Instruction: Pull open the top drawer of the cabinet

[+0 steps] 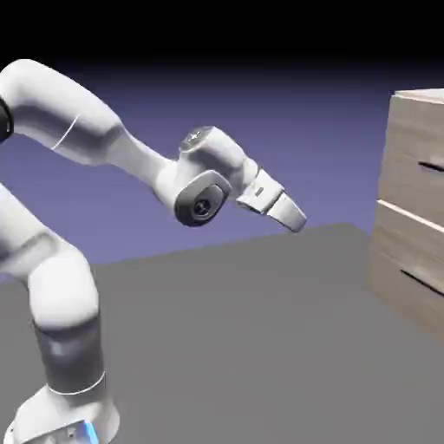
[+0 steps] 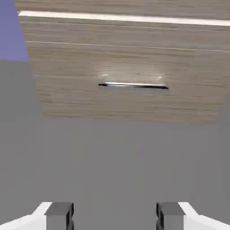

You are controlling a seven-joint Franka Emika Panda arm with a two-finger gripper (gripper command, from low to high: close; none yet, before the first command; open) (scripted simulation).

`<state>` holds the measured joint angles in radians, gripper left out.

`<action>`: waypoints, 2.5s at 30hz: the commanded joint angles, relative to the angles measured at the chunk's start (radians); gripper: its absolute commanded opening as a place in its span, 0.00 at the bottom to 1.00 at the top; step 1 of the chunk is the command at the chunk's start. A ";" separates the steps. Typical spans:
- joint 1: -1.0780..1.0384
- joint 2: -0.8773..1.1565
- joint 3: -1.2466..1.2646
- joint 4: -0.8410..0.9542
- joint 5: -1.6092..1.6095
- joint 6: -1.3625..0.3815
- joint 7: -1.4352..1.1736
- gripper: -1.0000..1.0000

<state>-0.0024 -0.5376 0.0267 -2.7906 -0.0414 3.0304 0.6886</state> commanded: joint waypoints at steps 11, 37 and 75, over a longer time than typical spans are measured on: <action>-0.132 0.295 0.244 0.177 -0.378 -0.060 -0.478 0.50; -0.443 0.993 0.820 0.595 -1.270 -0.203 -1.609 0.50; -0.897 2.012 1.662 1.206 -2.574 -0.412 -3.262 0.50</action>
<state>-0.8993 1.4744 1.6888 -1.5850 -2.6157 2.6188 -2.5732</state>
